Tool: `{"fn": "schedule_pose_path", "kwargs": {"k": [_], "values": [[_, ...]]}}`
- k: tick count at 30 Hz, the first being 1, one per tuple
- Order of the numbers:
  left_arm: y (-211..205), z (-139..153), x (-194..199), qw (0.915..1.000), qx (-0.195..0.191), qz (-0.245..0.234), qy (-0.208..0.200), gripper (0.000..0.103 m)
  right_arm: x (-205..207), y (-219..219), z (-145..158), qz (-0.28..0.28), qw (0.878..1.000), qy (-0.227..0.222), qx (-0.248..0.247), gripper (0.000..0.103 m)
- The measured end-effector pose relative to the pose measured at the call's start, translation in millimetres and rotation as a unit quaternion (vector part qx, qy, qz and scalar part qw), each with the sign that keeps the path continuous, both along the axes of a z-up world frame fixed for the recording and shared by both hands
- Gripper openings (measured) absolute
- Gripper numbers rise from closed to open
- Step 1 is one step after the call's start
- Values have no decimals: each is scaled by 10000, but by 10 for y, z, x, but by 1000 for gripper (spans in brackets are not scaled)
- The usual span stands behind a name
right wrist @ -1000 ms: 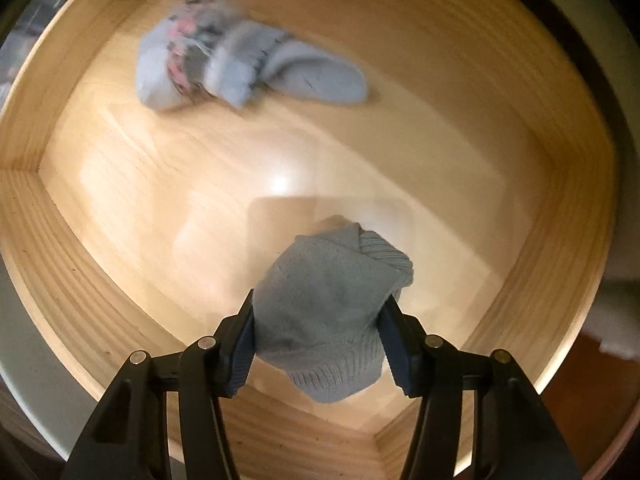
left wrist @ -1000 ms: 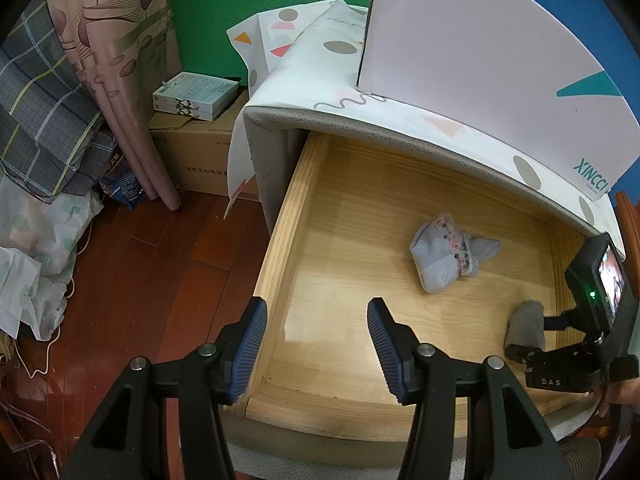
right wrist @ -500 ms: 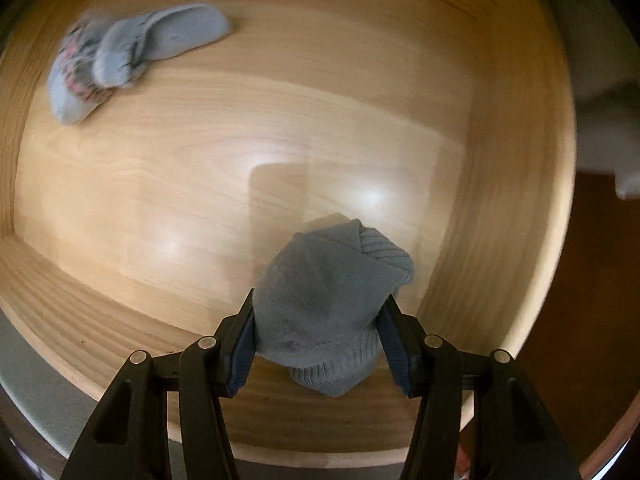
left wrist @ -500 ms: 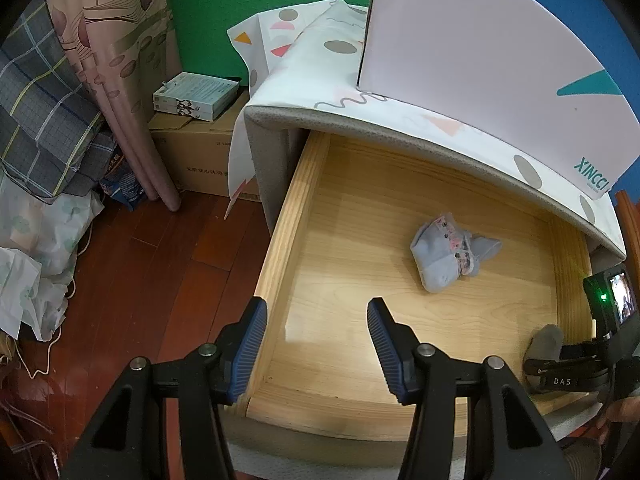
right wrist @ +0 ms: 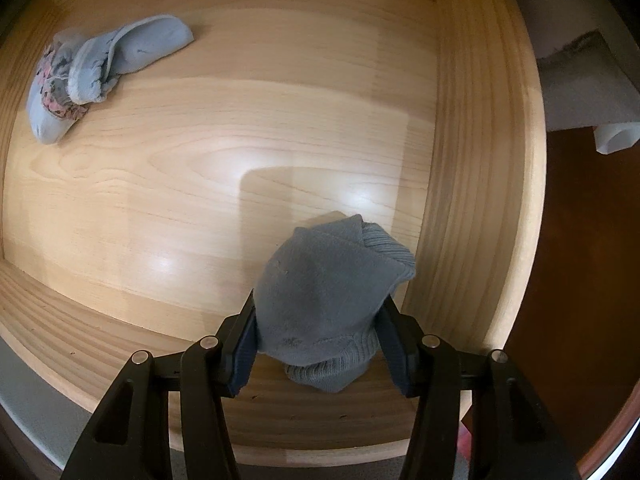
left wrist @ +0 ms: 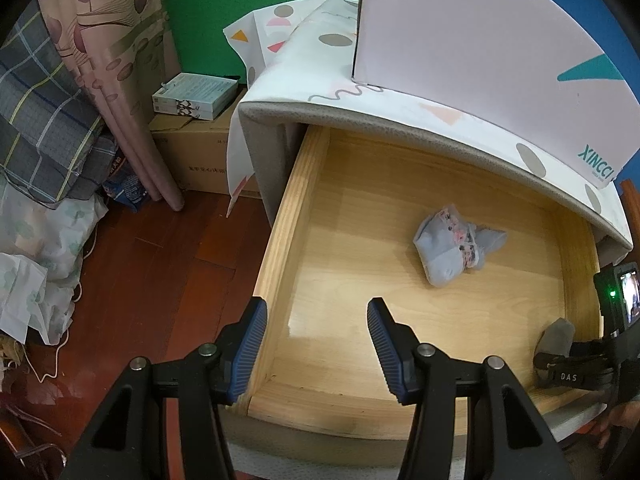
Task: Take underwear out of drawer
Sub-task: 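Move the left tool over the drawer toward the pale floral sock while the right tool holds the grey sock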
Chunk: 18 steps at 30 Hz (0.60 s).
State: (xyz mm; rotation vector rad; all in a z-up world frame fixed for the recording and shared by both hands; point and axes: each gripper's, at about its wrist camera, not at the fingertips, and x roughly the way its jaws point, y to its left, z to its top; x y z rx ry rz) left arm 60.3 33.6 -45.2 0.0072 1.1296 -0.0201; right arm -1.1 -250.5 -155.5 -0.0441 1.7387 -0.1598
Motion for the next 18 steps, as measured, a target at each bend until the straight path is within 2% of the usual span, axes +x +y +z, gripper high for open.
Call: {"fn": "schedule_pose_path", "kwargs": {"k": [18], "values": [[-25, -7, -8, 10000, 60, -32, 3, 53, 51, 123, 33, -7, 9999, 36, -146, 50]]}}
